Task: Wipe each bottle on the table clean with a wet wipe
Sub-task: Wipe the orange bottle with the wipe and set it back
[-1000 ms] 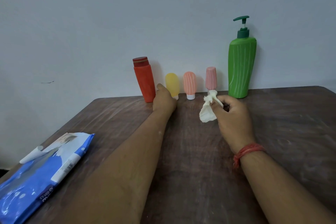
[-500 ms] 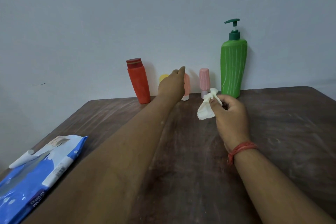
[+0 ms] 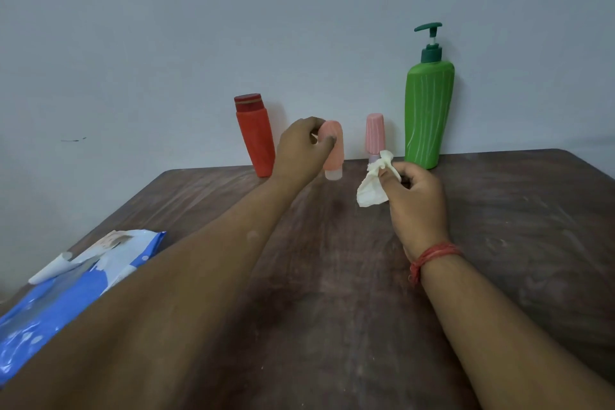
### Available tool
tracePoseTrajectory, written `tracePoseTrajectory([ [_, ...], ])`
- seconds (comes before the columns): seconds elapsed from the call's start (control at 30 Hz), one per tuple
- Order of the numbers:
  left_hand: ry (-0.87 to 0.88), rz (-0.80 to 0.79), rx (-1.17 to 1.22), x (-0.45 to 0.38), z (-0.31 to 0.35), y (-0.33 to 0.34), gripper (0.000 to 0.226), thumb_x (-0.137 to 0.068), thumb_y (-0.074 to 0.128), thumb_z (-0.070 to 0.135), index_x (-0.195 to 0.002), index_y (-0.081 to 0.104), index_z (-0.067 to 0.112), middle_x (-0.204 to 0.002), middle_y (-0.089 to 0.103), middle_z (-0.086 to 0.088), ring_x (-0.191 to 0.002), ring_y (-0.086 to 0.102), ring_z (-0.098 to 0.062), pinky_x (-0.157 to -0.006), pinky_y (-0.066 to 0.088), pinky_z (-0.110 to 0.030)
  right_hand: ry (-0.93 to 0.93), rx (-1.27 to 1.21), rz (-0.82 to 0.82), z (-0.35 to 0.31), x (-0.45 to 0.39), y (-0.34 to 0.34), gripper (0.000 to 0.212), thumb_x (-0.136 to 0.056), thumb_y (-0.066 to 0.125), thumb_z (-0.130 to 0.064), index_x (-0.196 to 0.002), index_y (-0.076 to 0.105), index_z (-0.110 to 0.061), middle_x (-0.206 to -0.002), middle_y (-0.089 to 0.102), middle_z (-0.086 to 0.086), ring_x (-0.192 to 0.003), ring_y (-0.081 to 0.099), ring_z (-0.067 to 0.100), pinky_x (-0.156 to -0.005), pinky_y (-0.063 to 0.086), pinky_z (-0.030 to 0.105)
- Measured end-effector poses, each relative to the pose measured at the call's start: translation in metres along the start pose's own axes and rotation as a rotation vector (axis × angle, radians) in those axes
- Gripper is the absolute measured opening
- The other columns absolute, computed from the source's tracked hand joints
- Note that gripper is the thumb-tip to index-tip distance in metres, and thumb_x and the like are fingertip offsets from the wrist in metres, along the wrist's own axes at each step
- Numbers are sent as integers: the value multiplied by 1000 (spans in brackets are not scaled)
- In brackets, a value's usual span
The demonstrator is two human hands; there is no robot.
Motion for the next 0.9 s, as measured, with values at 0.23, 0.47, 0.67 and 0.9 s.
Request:
tracePoseTrajectory([
  [0.23,-526,150,734,103,-11,-57,8,-100,59,21,-102,66,23,-111,70,-4,-101,70,-22,-84,61,-42,-63,94,-52,-13,11,6,15,-93,64,-27,-85,72,-17,-79,71,0,-78,67,21,-68,54,39],
  [0.47,-709,133,796,170,-17,-76,10,-97,64,28,-94,60,19,-110,69,-8,-102,67,-26,-92,55,-47,-511,428,-218,-60,61,22,5,-88,67,-8,-87,70,-11,-80,57,-2,-69,47,7,-61,32,13],
  [0.67,-598,-73,1025,176,-2,-74,19,-103,57,33,-120,56,25,-108,75,-13,-88,76,-33,-67,61,-47,-702,624,-313,-82,114,11,6,-85,69,-6,-91,70,-8,-87,61,3,-78,54,16,-68,39,25],
  [0.9,-541,-232,852,181,2,-67,17,-102,54,47,-114,61,37,-109,74,-8,-72,73,-23,-51,51,-31,-594,601,-257,-75,117,10,6,-86,70,-9,-92,70,-12,-85,58,-6,-74,50,7,-65,32,9],
])
Point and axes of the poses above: each hand's wrist, its own x-axis away from the middle knuckle, its own y-axis out of the palm, z = x × y, the point moved 4 cm from there along -x, towards the middle knuckle
